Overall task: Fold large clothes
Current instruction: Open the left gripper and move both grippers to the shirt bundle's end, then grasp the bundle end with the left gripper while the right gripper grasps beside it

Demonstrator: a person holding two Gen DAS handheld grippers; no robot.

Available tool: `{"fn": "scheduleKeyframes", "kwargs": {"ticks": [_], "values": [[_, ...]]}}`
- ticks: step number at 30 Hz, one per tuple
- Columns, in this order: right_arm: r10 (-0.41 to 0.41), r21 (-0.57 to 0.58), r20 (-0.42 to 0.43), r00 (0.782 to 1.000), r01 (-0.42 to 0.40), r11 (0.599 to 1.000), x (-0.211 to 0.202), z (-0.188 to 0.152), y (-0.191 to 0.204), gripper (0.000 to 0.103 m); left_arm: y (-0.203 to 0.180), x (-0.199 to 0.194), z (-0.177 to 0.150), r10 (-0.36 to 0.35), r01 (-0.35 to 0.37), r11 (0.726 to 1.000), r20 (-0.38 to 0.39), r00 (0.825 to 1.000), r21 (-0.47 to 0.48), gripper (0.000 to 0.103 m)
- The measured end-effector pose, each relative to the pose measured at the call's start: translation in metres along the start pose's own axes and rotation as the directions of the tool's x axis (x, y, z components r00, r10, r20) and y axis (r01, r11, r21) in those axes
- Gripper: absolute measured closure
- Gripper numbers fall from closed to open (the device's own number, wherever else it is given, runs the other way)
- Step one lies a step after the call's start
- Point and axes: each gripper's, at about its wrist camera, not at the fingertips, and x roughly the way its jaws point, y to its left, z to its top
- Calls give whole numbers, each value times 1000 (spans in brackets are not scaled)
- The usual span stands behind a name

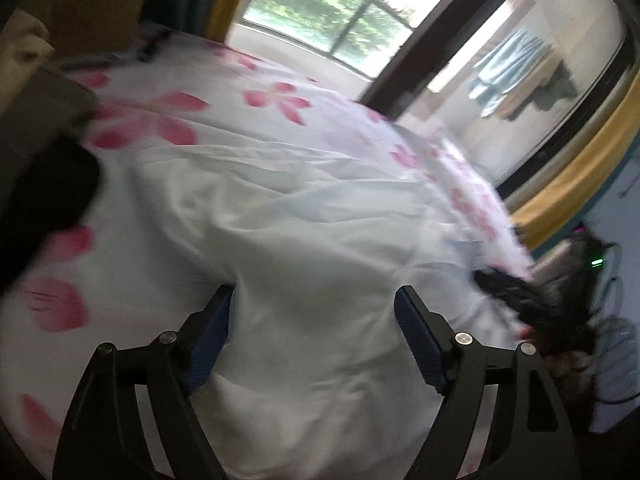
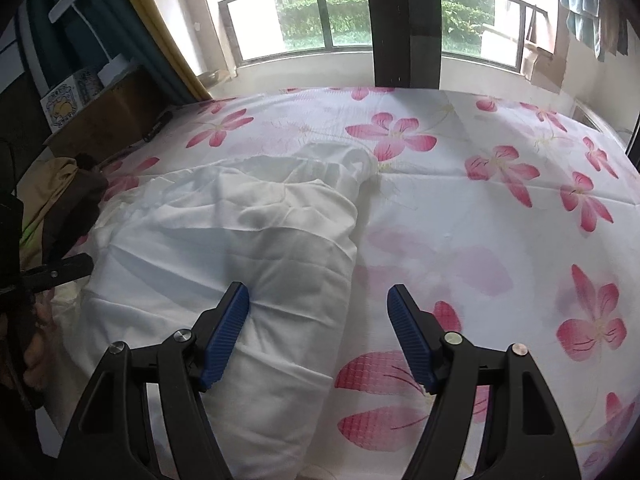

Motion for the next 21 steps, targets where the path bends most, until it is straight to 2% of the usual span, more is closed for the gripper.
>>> {"fn": "scheduleKeyframes", "kwargs": {"ticks": [2,12,14,18,21], "values": [[0,5,0,1000,0,1000,3,0,1,30,-7,8,-1,-41,41,999,-14,999,5,20],[21,41,-10,1000,-21,999,9,-1,-2,29,-27,28,5,-54,56,997,-53,997,44,15],[34,55,-15,999,-33,998,6,2,-5,29,-28,28,8,-39,42,998,-64,997,39,15],[64,48,-13,998,-63,997,1,7,-6,29,-28,27,9,37,-34,998,-63,997,52,15],[97,67,-41,994,-94,993,11,4,-8,28,-30,31,9,54,-50,997,-63,997,61,15]]}}
